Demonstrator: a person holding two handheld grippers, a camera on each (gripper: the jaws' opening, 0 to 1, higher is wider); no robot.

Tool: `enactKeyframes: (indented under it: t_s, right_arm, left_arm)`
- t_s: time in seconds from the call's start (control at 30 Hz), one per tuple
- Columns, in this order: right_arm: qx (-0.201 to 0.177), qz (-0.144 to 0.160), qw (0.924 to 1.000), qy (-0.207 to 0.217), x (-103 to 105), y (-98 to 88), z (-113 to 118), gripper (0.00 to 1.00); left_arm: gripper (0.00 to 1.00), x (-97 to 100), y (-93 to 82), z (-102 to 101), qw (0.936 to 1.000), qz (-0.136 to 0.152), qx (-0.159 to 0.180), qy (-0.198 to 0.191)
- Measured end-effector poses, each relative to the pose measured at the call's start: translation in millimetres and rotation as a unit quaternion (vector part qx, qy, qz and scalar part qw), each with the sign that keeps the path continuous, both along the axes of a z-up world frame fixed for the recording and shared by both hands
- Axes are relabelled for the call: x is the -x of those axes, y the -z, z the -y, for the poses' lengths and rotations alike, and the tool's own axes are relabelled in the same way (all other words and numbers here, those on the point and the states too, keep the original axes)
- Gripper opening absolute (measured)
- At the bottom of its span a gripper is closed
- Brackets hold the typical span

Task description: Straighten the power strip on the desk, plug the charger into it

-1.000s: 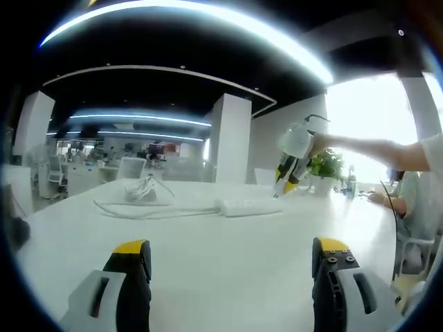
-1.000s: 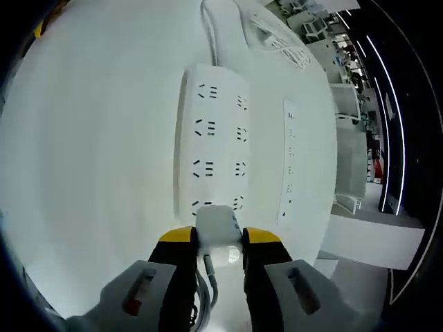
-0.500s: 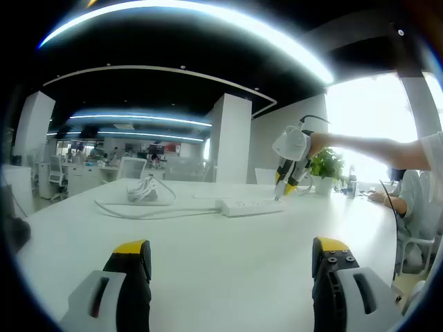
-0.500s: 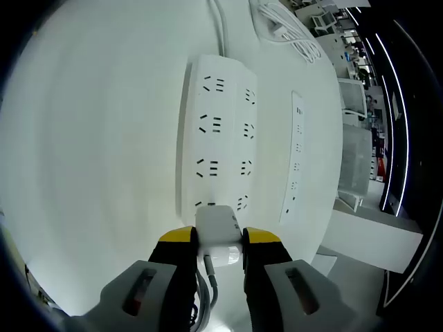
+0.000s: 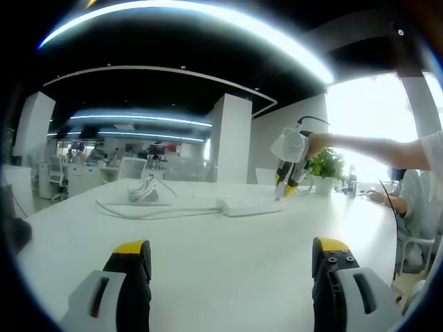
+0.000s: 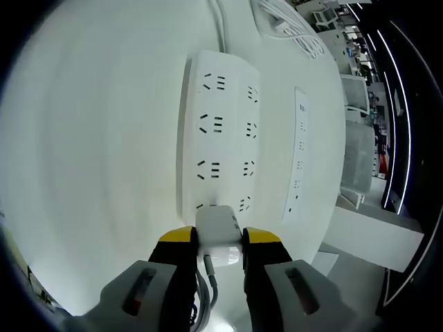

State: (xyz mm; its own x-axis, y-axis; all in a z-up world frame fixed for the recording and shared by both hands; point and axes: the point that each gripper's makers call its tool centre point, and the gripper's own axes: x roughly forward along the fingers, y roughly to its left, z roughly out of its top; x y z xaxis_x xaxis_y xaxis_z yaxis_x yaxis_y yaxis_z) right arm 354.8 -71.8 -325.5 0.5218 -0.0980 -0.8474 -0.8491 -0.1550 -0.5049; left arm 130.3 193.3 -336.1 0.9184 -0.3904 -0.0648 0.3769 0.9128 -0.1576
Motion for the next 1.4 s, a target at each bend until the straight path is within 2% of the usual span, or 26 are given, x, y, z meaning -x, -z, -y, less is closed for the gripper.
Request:
enactKeyframes:
  t_s: [0.2,0.47,0.63,0.73,0.77,0.8,0.83,0.9,1.07,1.3,1.4]
  right_arm:
    - [0.021,-0.005,0.9998,0.001,-1,0.8,-2,0.23]
    - [0.013,-0.009,0.9997,0.017,-3,0.1,-1,0.23]
    - [0.028,-0.013,0.9993,0.020,-3,1.2,-4,0.23]
    - [0.034,-0.021,0.9990,0.021,-3,2.4,-8,0.23]
    - [0.027,-0.039,0.9987,0.016,-1,12.1,-12,0.23]
    - [0.021,-0.001,0.9982,0.056,-6,8.5,-9,0.23]
    - [0.043,-0.021,0.9986,0.025,-4,9.5,-11,0.23]
    - [0.049,-0.021,0.9981,0.031,-4,11.1,-9,0.23]
    - [0.037,-0.023,0.9986,0.031,-3,10.7,-10,0.23]
    - [0.038,-0.015,0.9987,0.031,-2,10.5,-8,0.24]
    - [0.025,-0.012,0.9992,0.030,-2,9.4,-10,0.24]
  left_arm:
    - [0.99,-0.8,0.7,5,1.0000,-0.002,0.000,0.004]
    - [0.99,-0.4,0.1,8,1.0000,-0.002,-0.003,0.008]
    - [0.99,-1.2,-0.9,9,1.0000,0.000,-0.002,0.008]
    - [0.99,-0.6,-0.1,11,1.0000,-0.001,-0.001,0.010]
    - [0.99,-0.2,0.0,12,0.9999,-0.001,-0.001,0.010]
    - [0.99,0.4,0.1,12,0.9999,-0.001,-0.001,0.010]
    - [0.99,0.8,0.1,12,0.9999,-0.001,-0.001,0.010]
    - [0.99,1.8,1.0,10,1.0000,-0.002,-0.003,0.009]
    - [0.99,1.0,3.5,6,1.0000,-0.005,-0.003,0.005]
    - [0.99,-0.1,2.7,6,1.0000,-0.004,-0.003,0.006]
    - [0.99,0.8,3.1,4,1.0000,-0.006,-0.003,0.003]
